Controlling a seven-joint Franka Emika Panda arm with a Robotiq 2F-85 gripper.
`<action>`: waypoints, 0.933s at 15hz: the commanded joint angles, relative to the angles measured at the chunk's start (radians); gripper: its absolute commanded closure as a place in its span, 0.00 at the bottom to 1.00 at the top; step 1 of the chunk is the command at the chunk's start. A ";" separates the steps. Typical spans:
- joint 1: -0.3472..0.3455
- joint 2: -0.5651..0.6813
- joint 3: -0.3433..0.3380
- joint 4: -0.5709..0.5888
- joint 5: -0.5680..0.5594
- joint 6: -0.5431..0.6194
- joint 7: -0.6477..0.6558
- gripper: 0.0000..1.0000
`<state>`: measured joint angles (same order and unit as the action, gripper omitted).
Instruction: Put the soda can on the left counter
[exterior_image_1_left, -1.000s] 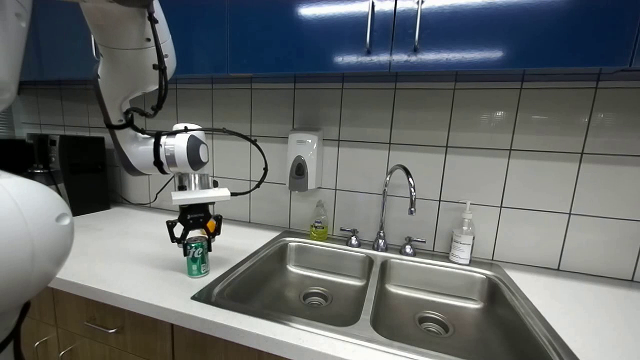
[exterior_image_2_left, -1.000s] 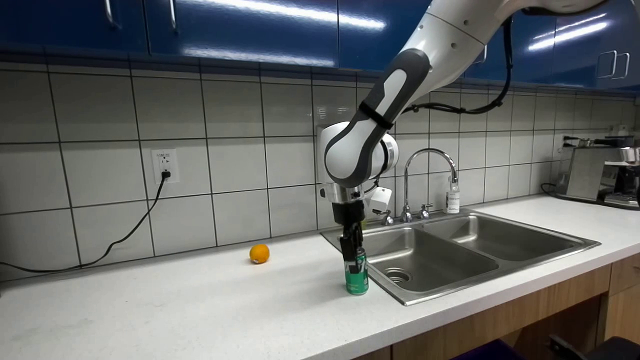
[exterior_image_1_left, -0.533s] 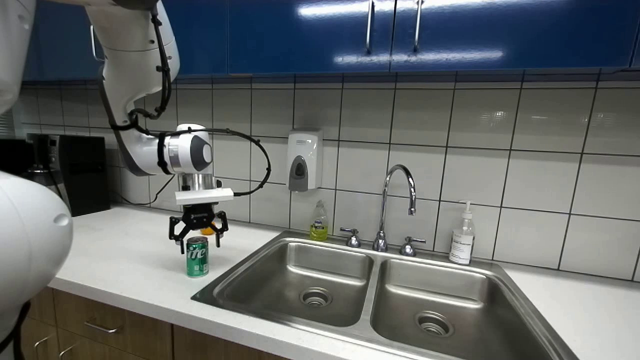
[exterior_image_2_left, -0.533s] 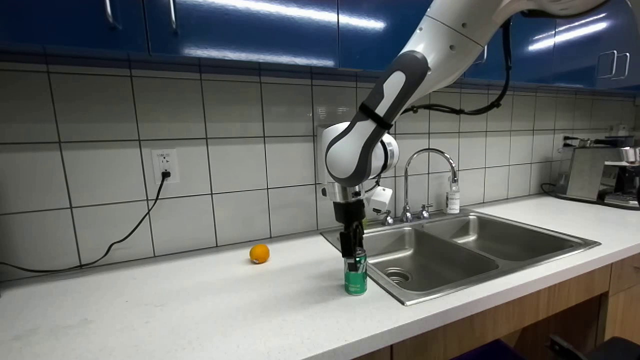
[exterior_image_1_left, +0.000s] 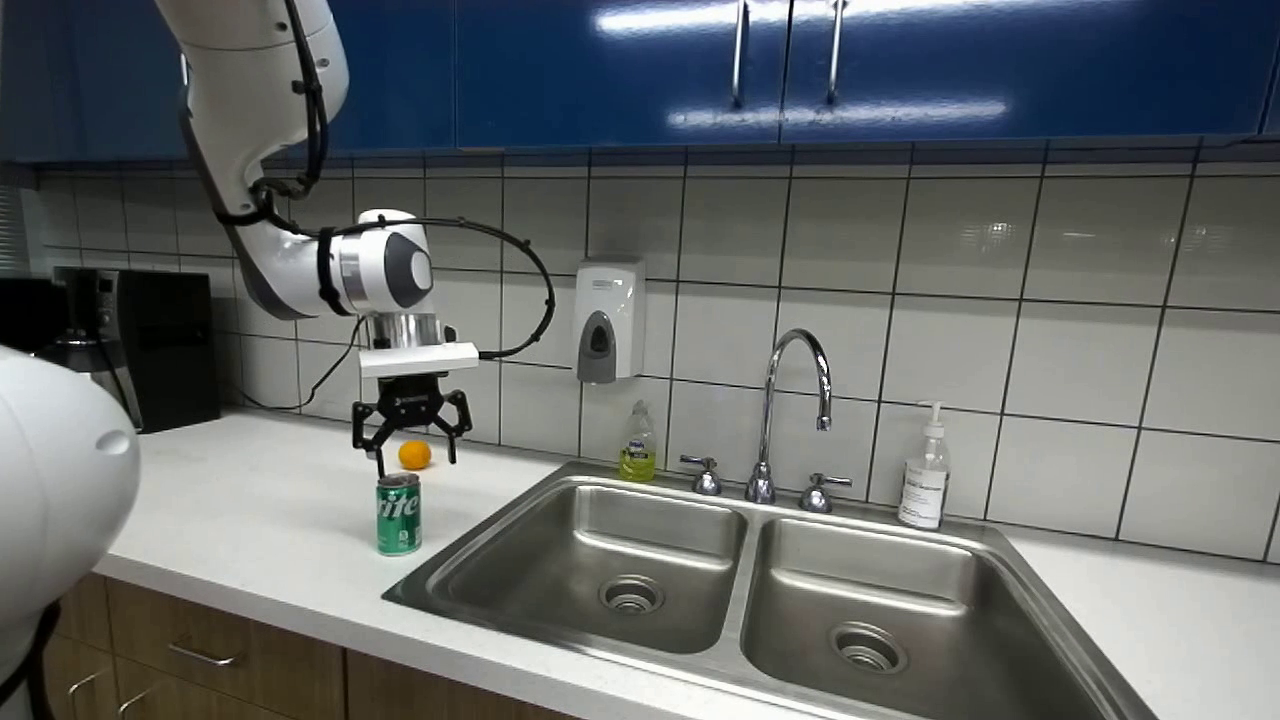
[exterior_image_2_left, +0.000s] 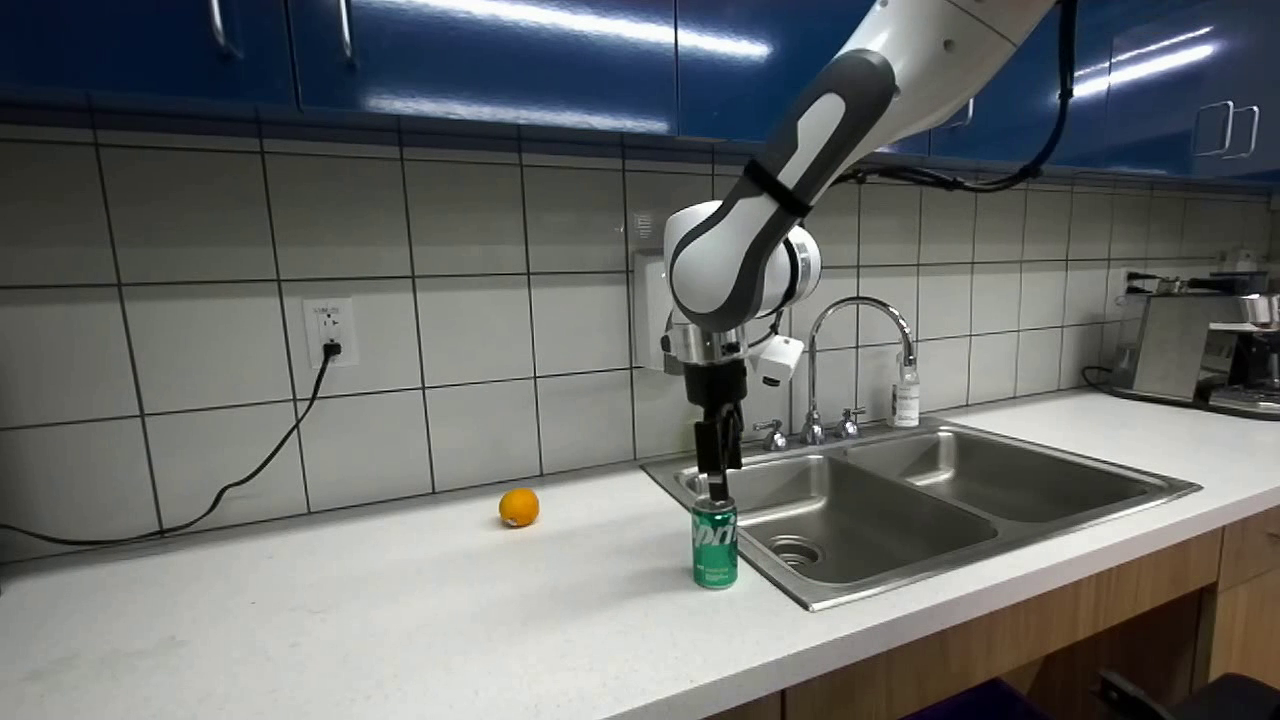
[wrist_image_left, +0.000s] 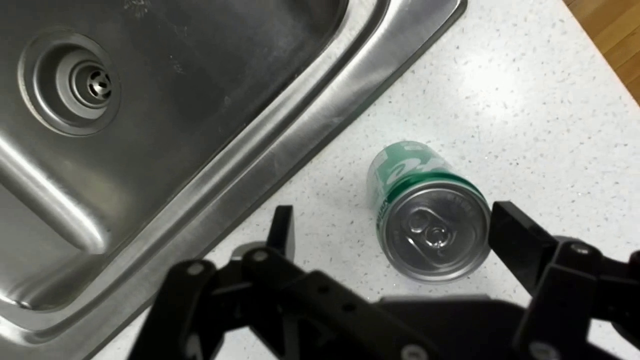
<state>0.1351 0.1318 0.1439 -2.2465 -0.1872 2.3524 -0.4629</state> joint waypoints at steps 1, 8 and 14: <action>-0.019 -0.116 0.000 -0.072 0.020 -0.038 -0.035 0.00; -0.048 -0.299 -0.076 -0.179 0.008 -0.032 0.039 0.00; -0.145 -0.426 -0.152 -0.239 -0.073 -0.111 0.234 0.00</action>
<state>0.0352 -0.2135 0.0050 -2.4423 -0.2135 2.2925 -0.3252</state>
